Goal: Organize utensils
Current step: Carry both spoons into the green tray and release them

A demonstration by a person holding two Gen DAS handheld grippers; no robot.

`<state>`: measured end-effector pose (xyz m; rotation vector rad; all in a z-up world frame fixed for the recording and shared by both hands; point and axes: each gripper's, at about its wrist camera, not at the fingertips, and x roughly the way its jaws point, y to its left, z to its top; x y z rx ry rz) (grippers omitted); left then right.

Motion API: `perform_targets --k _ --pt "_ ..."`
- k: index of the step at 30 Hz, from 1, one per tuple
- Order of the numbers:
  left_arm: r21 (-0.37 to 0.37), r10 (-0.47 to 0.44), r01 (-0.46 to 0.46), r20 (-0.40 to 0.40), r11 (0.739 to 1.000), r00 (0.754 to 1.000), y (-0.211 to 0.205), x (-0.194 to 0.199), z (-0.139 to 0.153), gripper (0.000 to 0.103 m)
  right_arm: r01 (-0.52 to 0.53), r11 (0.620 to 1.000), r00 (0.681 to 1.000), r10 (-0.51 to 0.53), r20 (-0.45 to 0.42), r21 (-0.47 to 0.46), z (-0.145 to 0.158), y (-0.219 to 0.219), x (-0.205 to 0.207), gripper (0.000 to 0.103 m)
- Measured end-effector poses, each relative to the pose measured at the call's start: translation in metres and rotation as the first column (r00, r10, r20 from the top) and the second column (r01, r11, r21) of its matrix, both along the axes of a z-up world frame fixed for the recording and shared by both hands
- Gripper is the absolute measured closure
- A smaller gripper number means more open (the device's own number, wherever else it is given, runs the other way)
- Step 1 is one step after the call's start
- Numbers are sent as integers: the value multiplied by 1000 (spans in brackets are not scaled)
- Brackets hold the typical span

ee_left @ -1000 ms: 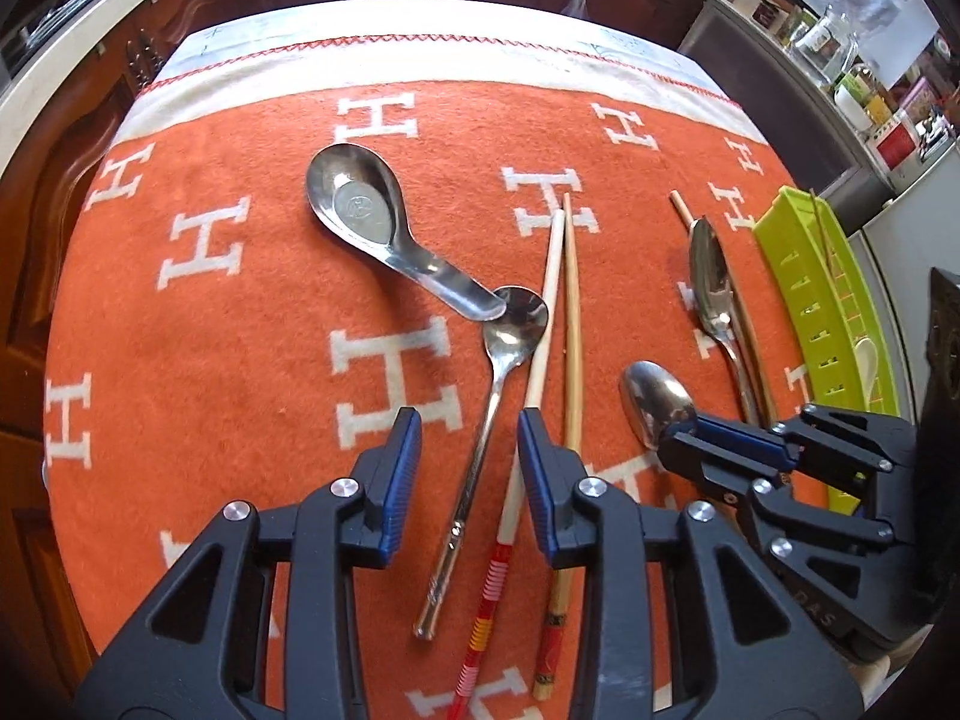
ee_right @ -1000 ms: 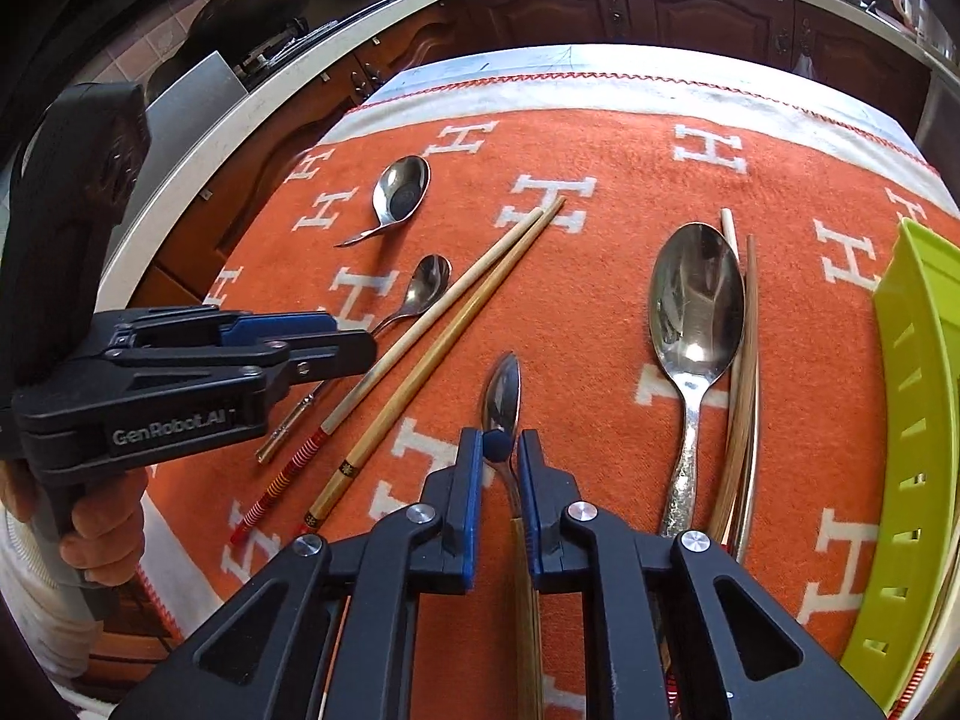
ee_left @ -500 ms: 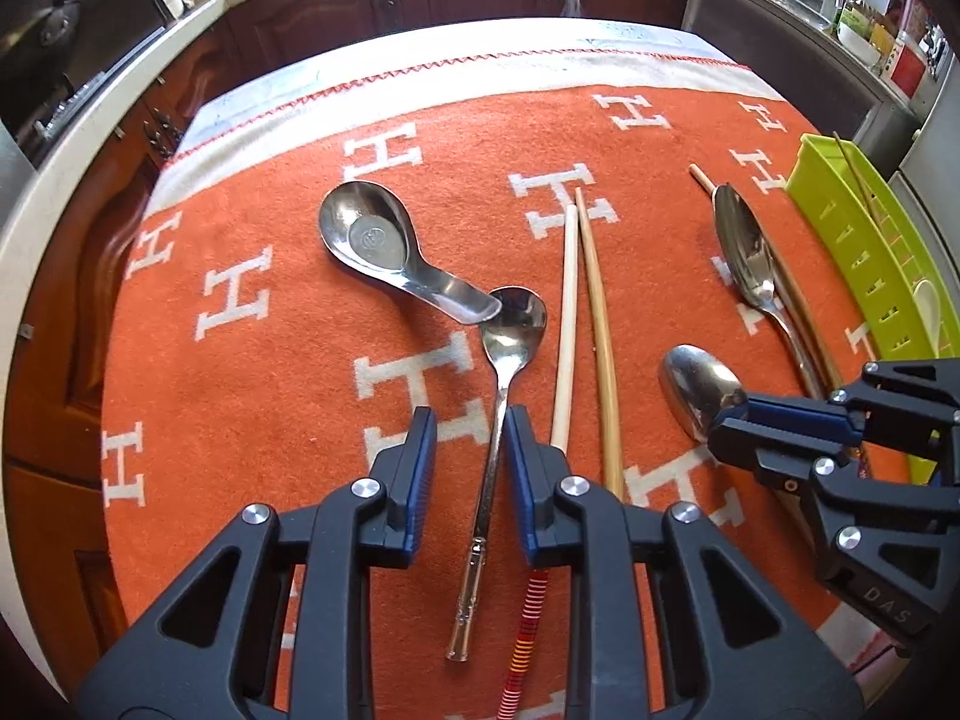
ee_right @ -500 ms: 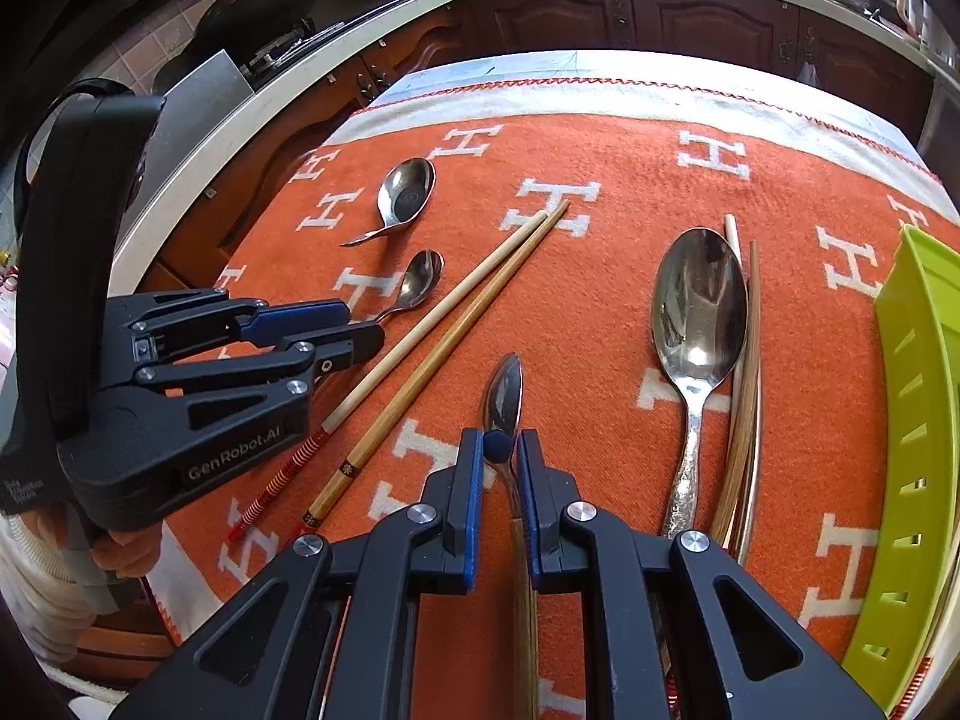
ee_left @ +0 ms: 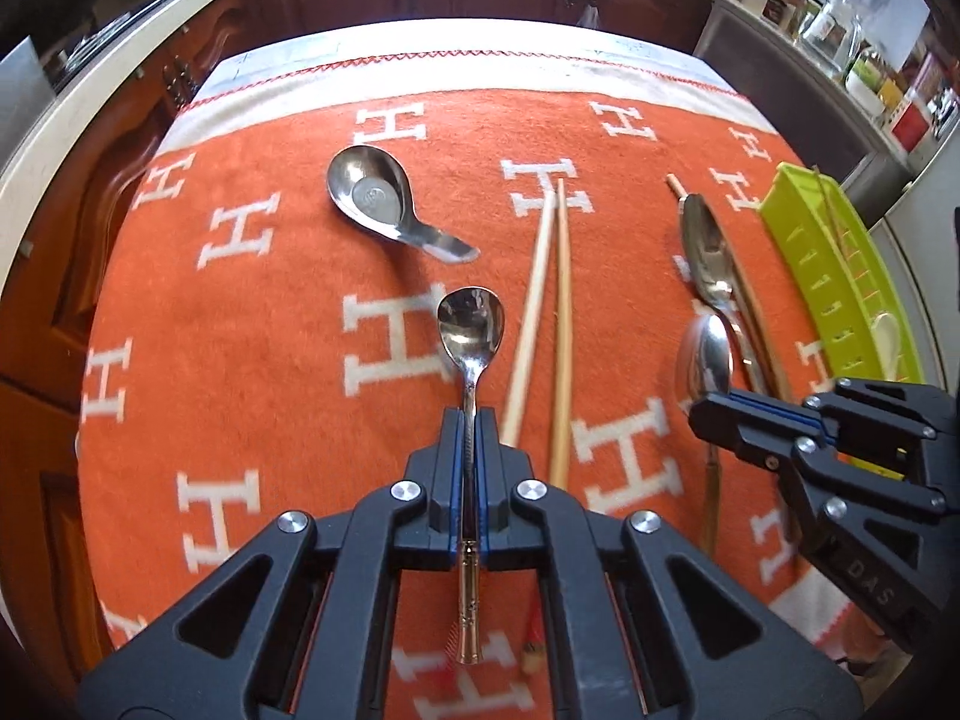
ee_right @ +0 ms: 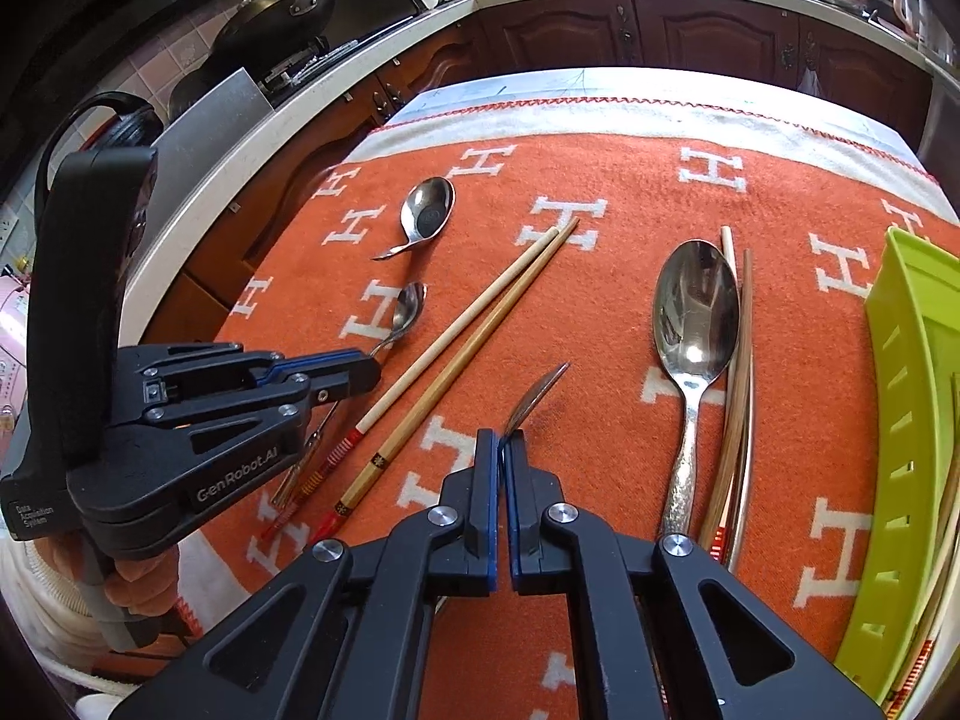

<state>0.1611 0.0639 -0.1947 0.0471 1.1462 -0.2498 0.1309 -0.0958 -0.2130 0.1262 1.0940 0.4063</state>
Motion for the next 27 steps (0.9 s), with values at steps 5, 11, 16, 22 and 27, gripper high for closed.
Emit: perform_targets --k 5,11,16,22,27 --pt "-56 15 -15 -8 998 1000 3 -23 20 102 2 1000 1000 -3 21 25 16 -5 -15 101" --pt "-85 -4 5 10 996 1000 -14 -50 49 102 18 999 998 -21 56 45 39 -18 -40 101" --pt "-117 -48 50 27 992 999 -46 -63 73 102 64 996 993 -70 91 62 63 -47 -67 101" --pt "-131 -107 110 25 985 994 -106 -66 90 102 130 990 983 -135 128 47 90 -104 -99 101" --pt "-149 -146 146 7 978 989 -162 -61 94 102 192 981 967 -189 170 -1 105 -159 -114 101"
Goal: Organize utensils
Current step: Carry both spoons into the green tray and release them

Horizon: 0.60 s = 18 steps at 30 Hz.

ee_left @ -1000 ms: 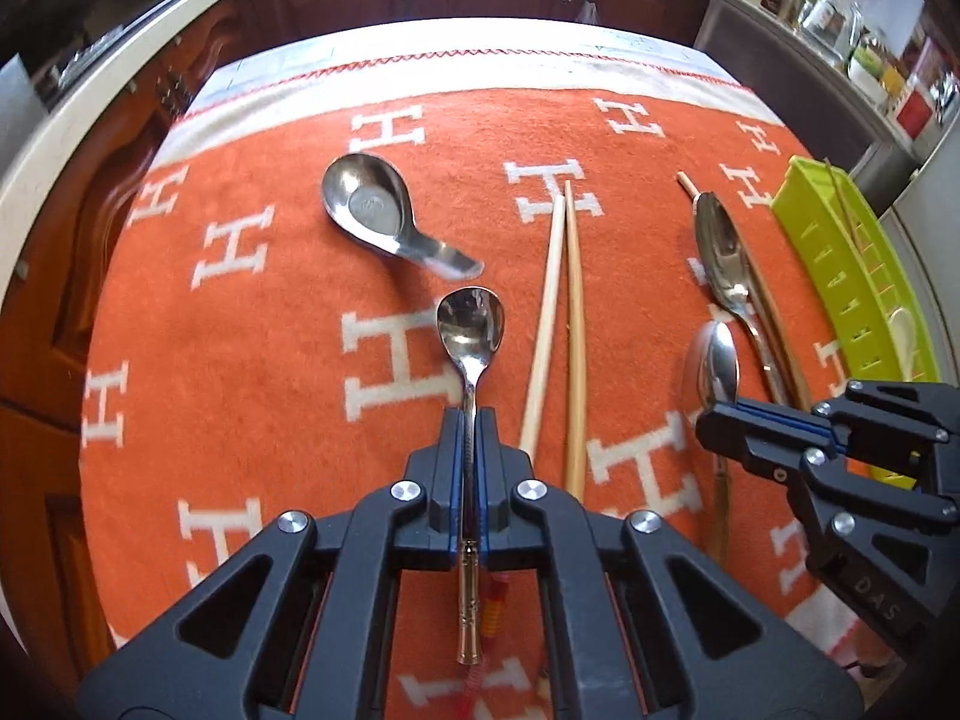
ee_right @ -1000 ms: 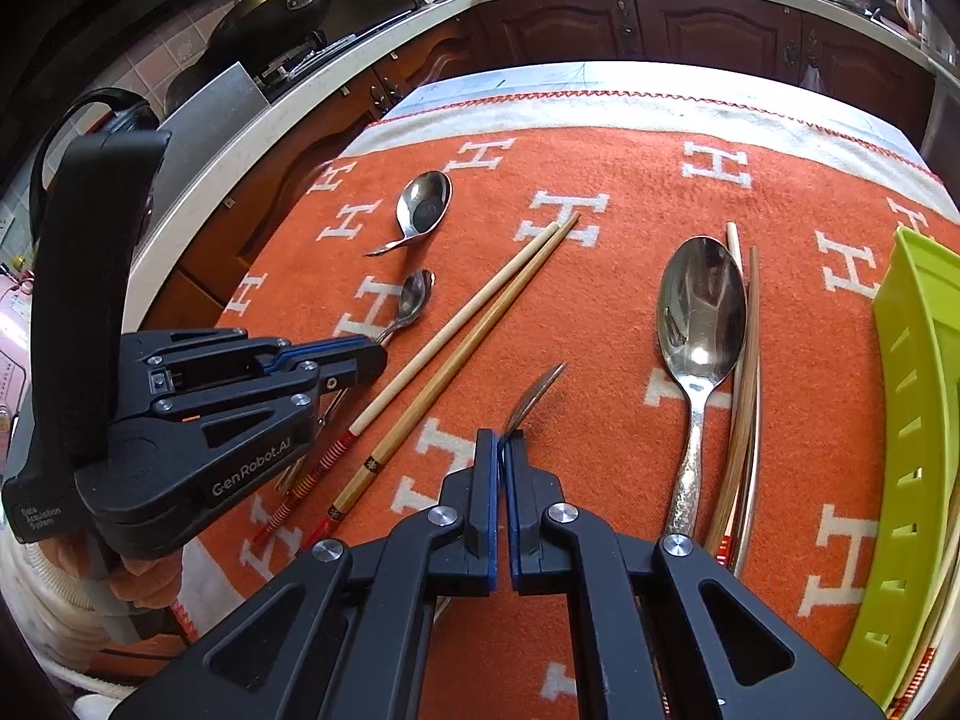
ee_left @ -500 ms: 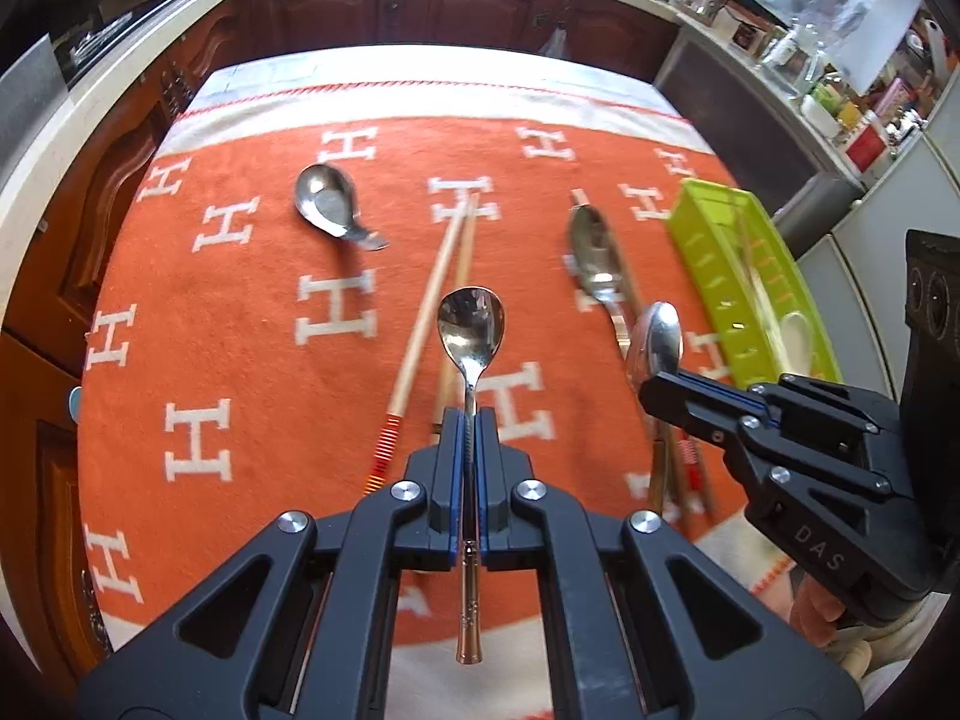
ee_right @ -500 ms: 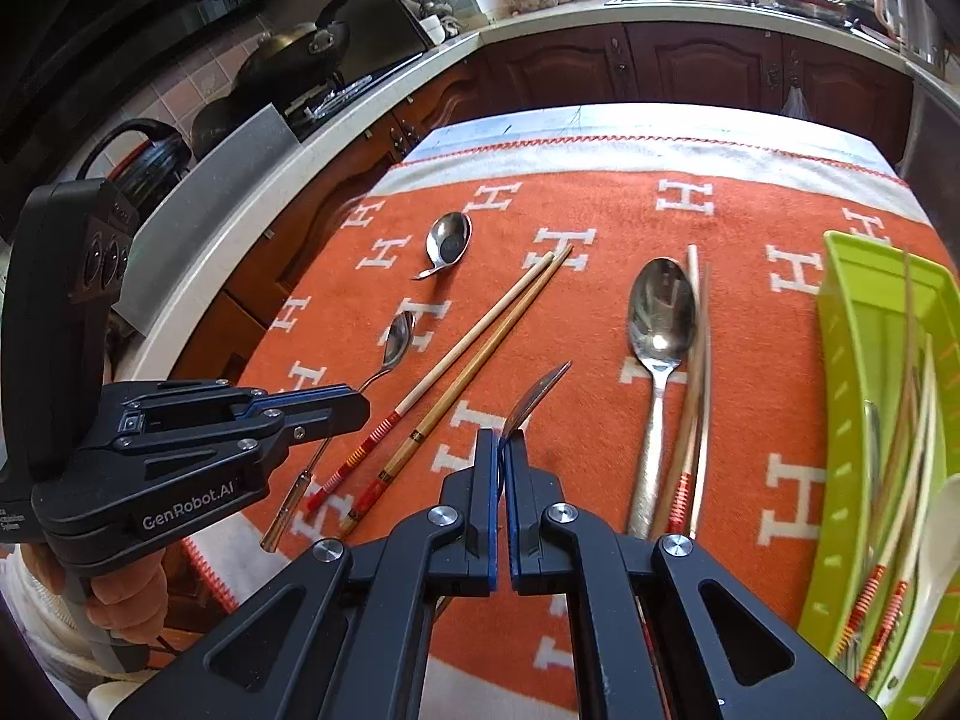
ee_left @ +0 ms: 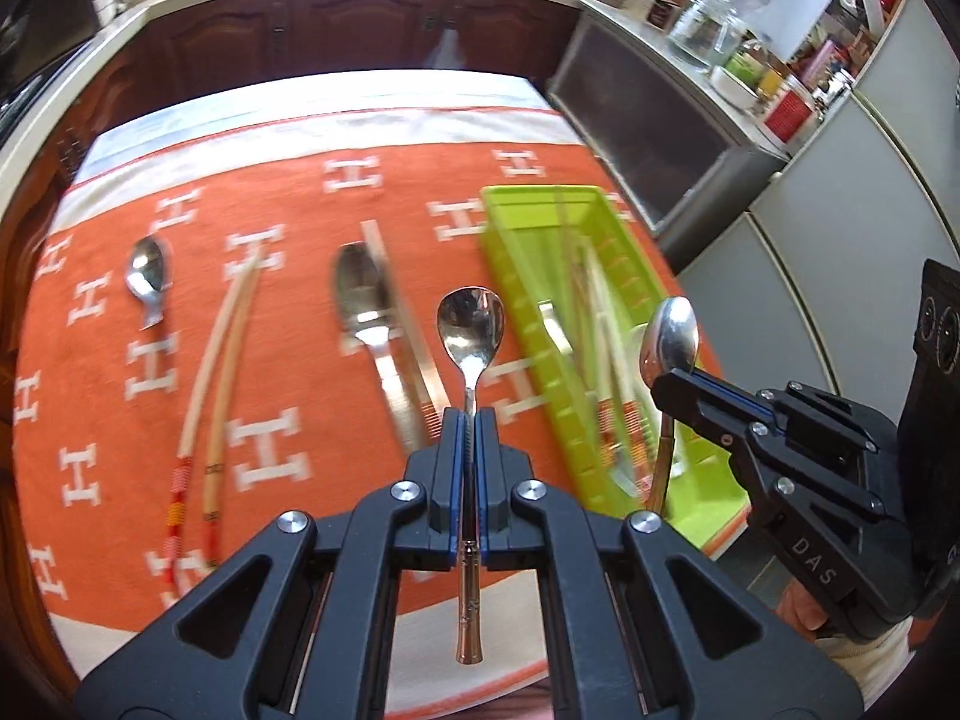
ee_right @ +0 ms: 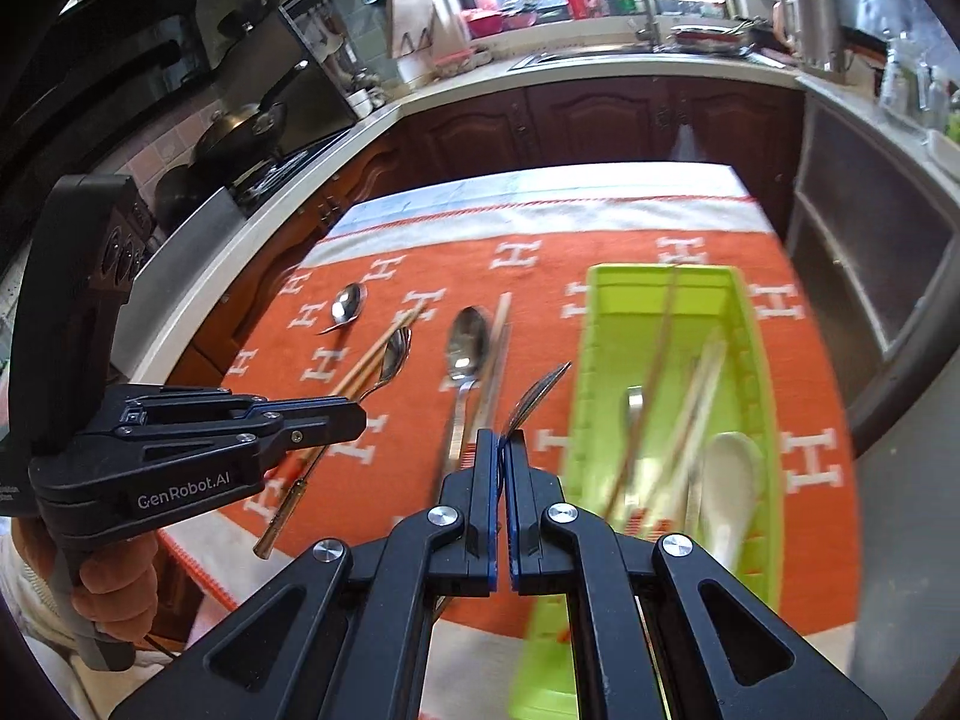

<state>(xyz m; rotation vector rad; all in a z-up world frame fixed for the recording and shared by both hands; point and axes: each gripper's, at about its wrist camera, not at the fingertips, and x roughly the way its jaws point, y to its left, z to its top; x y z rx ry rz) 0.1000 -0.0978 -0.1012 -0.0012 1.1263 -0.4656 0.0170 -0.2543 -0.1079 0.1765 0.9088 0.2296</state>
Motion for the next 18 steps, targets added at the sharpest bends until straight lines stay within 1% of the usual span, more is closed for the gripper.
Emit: perform_targets --k 5,10,16,18 --pt "-8 -24 24 -51 1000 998 -56 7 -8 102 39 998 999 -40 -10 -43 -2 -48 -1 101" --pt "-7 -25 24 -84 1000 996 -90 15 -23 102 34 997 998 -38 -50 -76 -19 -76 9 101" --pt "0 -21 21 -123 1000 992 -108 26 -42 102 31 996 994 -39 -104 -78 -47 -91 29 101" --pt "10 -16 18 -133 1000 991 -110 27 -47 102 39 997 991 -47 -128 -65 -54 -95 36 97"
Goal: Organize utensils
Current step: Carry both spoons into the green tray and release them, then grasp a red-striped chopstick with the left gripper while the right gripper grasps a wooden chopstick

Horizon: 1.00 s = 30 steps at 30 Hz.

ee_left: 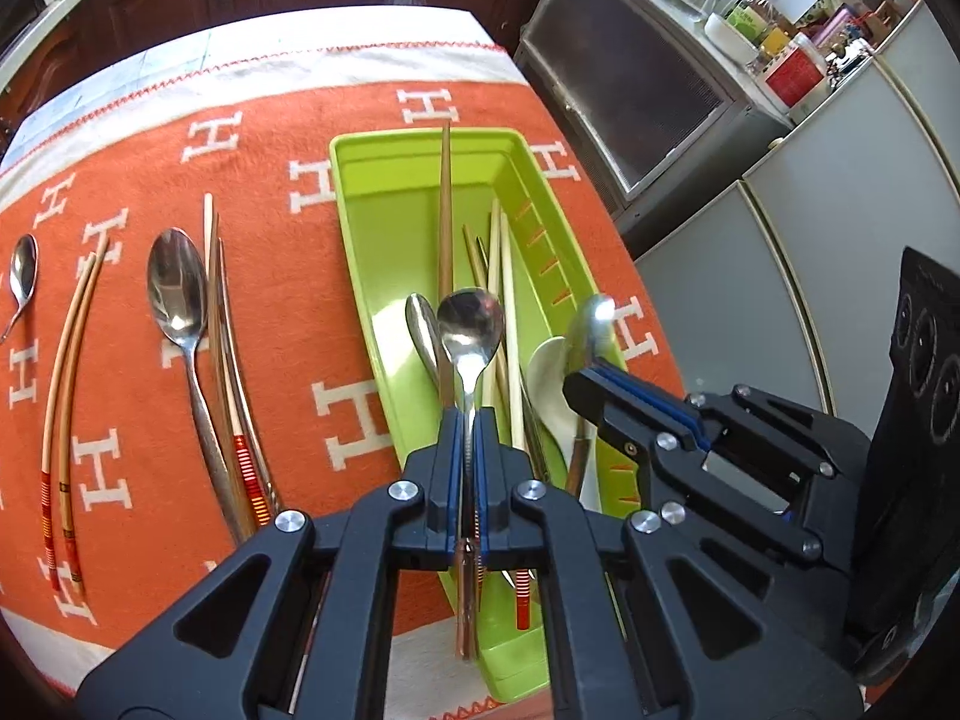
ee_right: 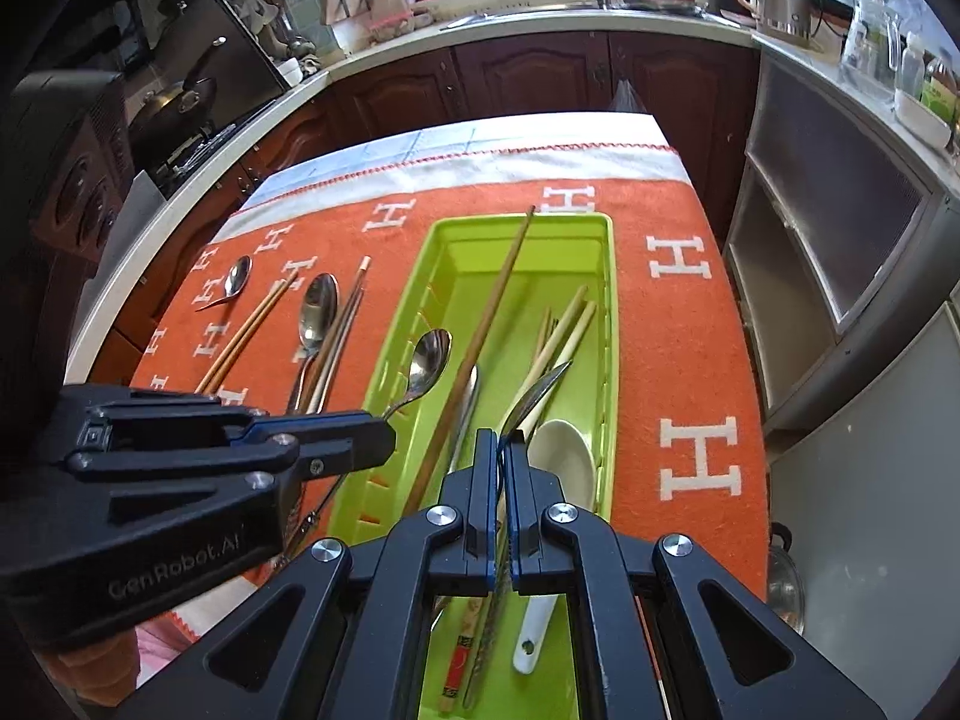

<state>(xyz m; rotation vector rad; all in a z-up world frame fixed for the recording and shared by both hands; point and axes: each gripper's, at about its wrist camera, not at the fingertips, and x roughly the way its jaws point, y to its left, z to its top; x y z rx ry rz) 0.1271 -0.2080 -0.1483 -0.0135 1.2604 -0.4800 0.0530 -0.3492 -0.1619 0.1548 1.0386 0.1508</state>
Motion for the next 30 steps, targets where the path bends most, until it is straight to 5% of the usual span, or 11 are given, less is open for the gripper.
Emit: perform_targets --k 3,16,30 --pt "13 0 0 6 1000 1000 0 1 -1 101 13 1000 1000 -13 -3 13 -4 -2 6 87" --pt "87 9 -19 115 996 993 42 -12 22 99 31 995 1000 -31 4 94 -8 7 30 86" --pt "181 170 -203 185 962 968 167 -13 19 99 61 992 996 -52 -79 114 -46 38 79 89"
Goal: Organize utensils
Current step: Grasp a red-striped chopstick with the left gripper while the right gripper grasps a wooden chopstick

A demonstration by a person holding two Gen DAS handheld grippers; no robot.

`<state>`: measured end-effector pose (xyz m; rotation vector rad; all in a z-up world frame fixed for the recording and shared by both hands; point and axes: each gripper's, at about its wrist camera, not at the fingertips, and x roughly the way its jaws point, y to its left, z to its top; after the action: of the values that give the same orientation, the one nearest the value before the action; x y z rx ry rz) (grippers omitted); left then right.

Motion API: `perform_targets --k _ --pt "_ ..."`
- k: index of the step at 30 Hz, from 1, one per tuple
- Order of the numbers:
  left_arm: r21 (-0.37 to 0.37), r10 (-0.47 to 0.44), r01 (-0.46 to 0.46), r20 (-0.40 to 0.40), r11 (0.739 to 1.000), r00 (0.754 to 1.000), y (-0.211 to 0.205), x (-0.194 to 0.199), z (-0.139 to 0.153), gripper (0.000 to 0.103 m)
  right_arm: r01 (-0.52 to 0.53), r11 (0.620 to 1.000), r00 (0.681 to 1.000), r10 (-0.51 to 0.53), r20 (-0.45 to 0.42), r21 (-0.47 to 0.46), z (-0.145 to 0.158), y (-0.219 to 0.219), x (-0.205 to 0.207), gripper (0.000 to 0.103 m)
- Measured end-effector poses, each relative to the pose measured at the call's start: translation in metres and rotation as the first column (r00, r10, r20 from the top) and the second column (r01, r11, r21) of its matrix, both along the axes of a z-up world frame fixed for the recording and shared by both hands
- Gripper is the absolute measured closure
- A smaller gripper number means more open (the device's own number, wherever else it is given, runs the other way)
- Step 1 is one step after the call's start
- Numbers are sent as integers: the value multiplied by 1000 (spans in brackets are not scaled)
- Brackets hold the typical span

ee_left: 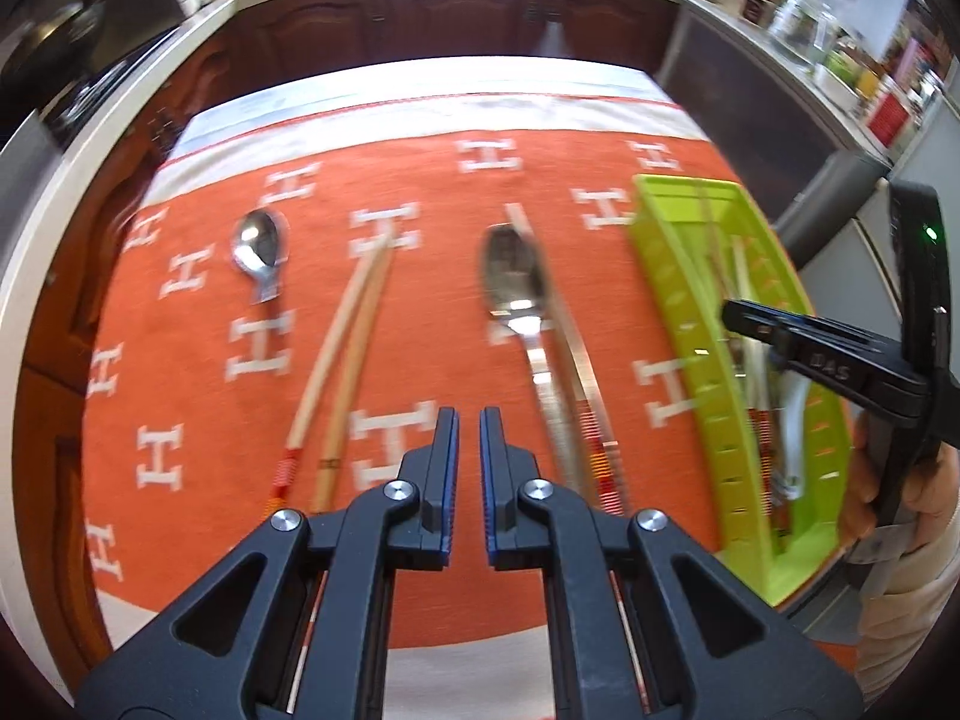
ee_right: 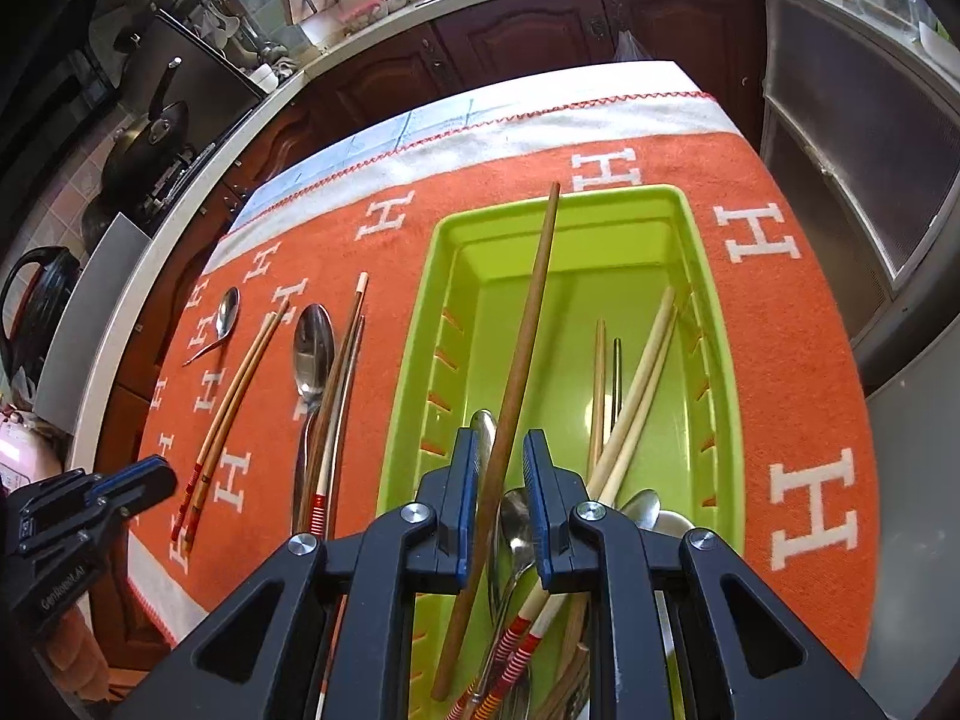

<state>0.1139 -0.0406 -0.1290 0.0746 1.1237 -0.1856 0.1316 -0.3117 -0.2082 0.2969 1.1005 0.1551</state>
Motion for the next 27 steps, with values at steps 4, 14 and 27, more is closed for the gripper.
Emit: perform_targets --k 4,14,27 --pt "5 62 -61 -9 998 998 37 4 -6 99 -17 1000 1000 17 3 -26 -4 10 0 95" --pt "0 125 -125 -42 992 991 83 9 -24 99 -61 994 998 59 -25 -91 -5 30 -22 95" --pt "-17 84 -85 -59 996 995 98 16 -39 82 -19 998 999 21 46 -62 44 41 -43 89"
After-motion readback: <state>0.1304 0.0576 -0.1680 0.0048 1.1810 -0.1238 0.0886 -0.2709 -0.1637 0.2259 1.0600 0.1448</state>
